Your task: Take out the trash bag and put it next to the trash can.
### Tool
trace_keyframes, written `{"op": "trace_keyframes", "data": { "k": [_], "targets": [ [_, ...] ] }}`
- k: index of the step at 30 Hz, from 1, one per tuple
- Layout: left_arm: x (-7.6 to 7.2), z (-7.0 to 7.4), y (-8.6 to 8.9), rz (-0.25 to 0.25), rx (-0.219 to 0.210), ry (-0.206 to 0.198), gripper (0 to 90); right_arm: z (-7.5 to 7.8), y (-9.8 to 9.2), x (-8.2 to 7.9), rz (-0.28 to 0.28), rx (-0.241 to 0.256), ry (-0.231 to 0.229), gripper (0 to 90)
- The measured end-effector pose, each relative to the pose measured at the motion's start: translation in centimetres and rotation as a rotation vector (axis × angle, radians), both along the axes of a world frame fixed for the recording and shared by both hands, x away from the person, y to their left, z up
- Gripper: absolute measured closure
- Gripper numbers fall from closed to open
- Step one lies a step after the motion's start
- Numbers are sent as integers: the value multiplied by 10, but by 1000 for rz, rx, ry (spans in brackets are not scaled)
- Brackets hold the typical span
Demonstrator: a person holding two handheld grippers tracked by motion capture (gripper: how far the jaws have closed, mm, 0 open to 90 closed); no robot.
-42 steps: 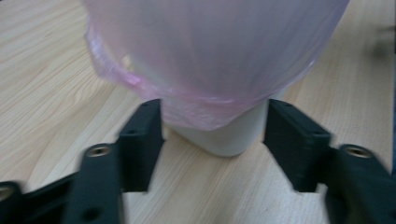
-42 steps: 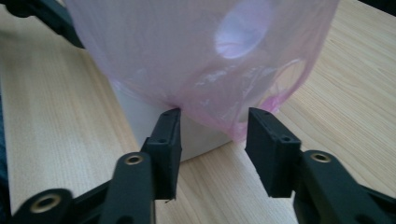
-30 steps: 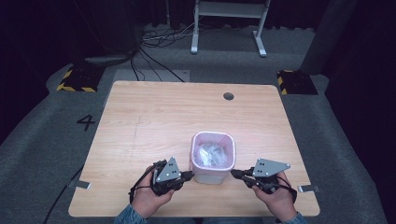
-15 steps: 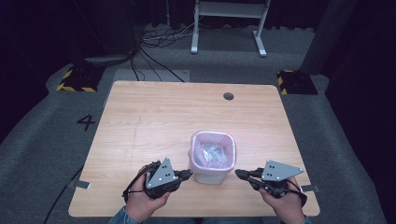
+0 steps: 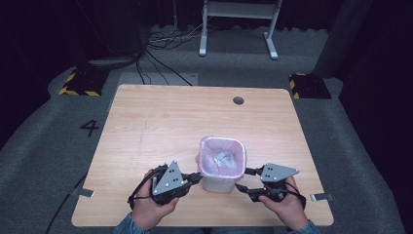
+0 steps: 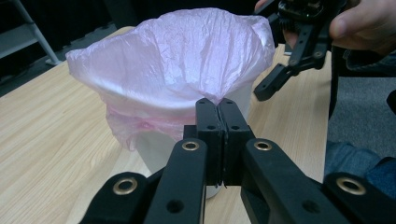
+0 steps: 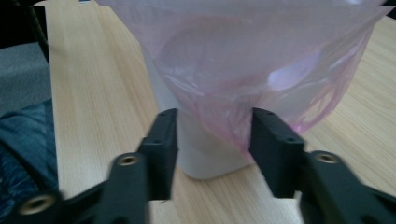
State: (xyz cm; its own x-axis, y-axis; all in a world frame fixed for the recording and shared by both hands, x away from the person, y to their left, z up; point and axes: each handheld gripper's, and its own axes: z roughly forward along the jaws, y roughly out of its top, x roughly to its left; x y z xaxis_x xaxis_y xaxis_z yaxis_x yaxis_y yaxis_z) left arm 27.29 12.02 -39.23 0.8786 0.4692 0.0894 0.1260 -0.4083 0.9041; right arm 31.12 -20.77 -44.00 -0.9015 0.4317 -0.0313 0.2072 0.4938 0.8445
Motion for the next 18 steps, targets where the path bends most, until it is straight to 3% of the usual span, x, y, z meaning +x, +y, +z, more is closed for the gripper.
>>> {"op": "trace_keyframes", "data": {
  "k": [3,5,18],
  "targets": [
    [0,1,0,-1,2,-4,885,1,-2,0,34,-10,1,808],
    [0,1,1,0,-1,-4,884,3,-4,-1,36,-5,-5,891],
    [2,13,-1,-3,-6,-27,859,38,-19,-14,-38,55,-104,900]
  ]
}}
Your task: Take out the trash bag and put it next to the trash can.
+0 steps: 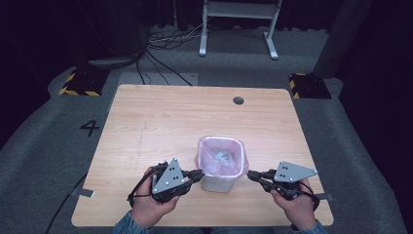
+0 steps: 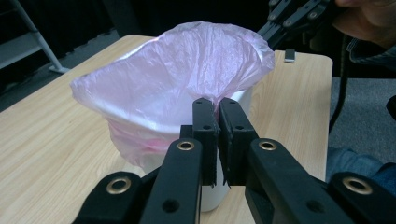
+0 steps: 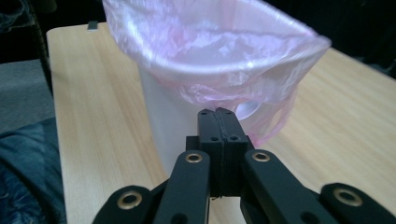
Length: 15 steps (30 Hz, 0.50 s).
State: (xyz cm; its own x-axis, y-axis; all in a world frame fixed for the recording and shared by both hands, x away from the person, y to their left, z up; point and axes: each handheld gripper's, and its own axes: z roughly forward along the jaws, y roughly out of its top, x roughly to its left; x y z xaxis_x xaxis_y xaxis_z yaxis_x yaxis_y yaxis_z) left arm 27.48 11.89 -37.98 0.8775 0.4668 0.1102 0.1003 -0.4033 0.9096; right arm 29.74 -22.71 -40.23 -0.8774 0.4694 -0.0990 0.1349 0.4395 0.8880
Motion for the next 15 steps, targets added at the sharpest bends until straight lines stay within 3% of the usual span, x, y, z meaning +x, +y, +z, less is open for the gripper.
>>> {"op": "trace_keyframes", "data": {
  "k": [9,15],
  "targets": [
    [10,8,3,22,-36,4,874,20,1,1,-18,35,-45,900],
    [5,11,4,-10,-50,-7,873,27,3,-1,42,78,-64,900]
  ]
}}
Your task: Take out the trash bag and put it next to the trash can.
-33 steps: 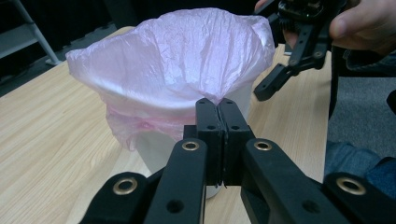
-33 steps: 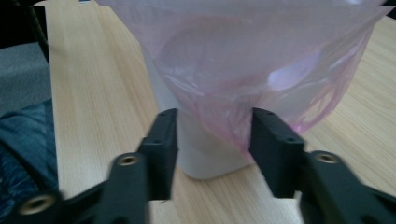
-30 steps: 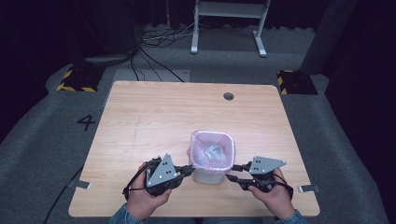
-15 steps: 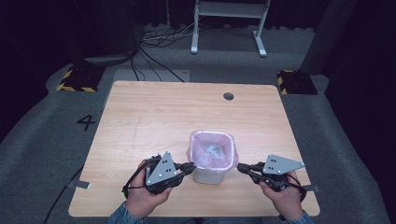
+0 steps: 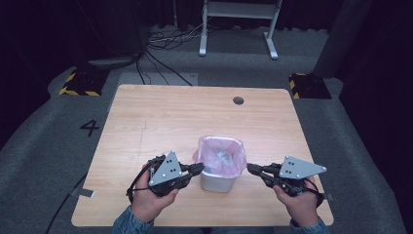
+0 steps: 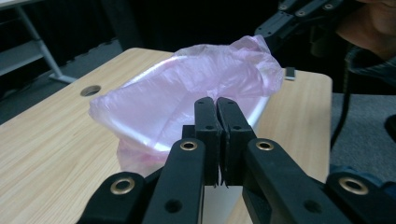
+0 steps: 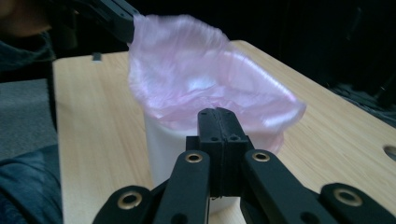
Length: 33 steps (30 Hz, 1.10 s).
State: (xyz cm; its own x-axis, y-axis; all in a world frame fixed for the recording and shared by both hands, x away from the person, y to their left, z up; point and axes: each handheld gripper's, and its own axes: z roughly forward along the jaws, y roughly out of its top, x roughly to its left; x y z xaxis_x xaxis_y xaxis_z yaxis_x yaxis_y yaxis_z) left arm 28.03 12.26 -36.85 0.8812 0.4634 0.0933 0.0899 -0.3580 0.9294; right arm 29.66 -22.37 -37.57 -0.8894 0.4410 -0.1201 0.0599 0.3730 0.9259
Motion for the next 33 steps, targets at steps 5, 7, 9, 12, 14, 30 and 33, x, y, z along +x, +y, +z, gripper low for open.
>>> {"op": "trace_keyframes", "data": {
  "k": [5,7,9,12,14,30,33],
  "targets": [
    [4,5,5,54,-10,-13,877,5,-2,3,-32,-1,-7,900],
    [7,6,7,77,-11,-17,881,6,-3,7,-48,1,-4,900],
    [13,6,8,105,7,-23,883,6,-4,13,-64,1,2,900],
    [27,4,8,138,17,-6,886,5,-2,23,-83,-9,12,900],
    [37,0,7,157,33,11,888,3,0,31,-96,-15,24,900],
    [51,-16,7,186,37,75,885,-7,-9,33,-157,-49,77,693],
    [46,-14,9,184,29,74,878,-4,-12,25,-156,-32,86,554]
  ]
}}
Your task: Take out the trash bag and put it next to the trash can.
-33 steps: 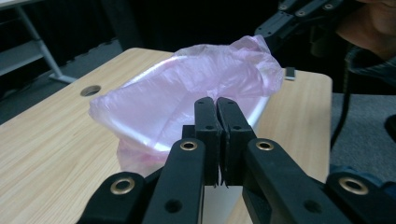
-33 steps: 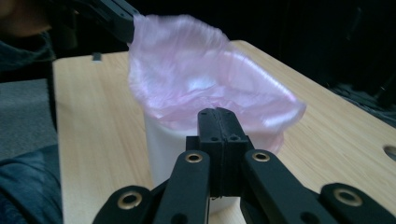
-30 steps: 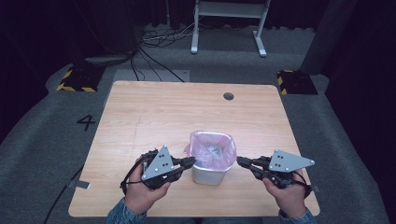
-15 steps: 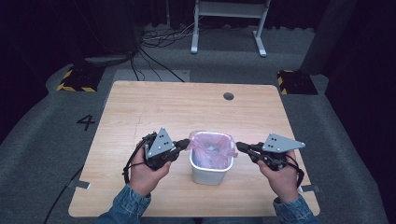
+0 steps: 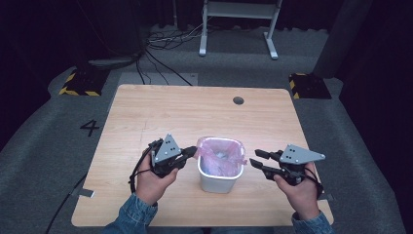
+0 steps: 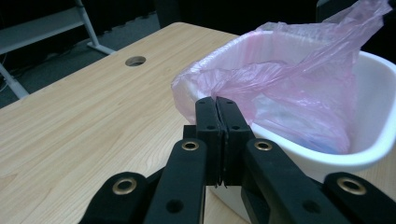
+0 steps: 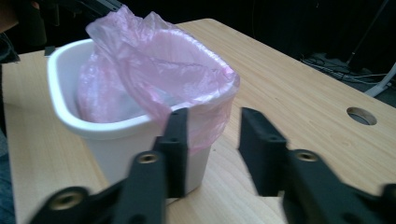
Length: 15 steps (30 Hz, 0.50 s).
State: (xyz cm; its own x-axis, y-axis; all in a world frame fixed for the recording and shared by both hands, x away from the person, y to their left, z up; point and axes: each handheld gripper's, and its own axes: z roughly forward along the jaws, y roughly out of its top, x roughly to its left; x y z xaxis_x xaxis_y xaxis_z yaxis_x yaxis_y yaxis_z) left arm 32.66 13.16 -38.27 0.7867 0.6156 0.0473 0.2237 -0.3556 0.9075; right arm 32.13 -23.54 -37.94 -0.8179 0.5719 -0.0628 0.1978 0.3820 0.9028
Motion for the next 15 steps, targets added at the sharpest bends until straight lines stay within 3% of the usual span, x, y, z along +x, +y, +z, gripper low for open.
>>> {"op": "trace_keyframes", "data": {
  "k": [3,6,8,9,10,12,15],
  "targets": [
    [-4,2,0,-9,-20,5,789,4,4,-8,50,21,1,479],
    [-8,2,0,-20,-17,-6,534,7,14,-12,110,11,-12,442],
    [-9,2,0,-35,-8,-7,470,8,21,-12,129,-15,-23,474],
    [-9,1,0,-36,-8,-11,451,8,24,-12,129,-28,-33,571],
    [-9,2,0,-36,-8,-8,465,8,25,-11,127,-39,-39,675],
    [-8,2,1,-29,-3,-3,649,10,25,-8,119,-36,-33,804],
    [-4,3,2,-35,-26,10,848,14,24,-2,94,-19,-44,859]
  ]
}}
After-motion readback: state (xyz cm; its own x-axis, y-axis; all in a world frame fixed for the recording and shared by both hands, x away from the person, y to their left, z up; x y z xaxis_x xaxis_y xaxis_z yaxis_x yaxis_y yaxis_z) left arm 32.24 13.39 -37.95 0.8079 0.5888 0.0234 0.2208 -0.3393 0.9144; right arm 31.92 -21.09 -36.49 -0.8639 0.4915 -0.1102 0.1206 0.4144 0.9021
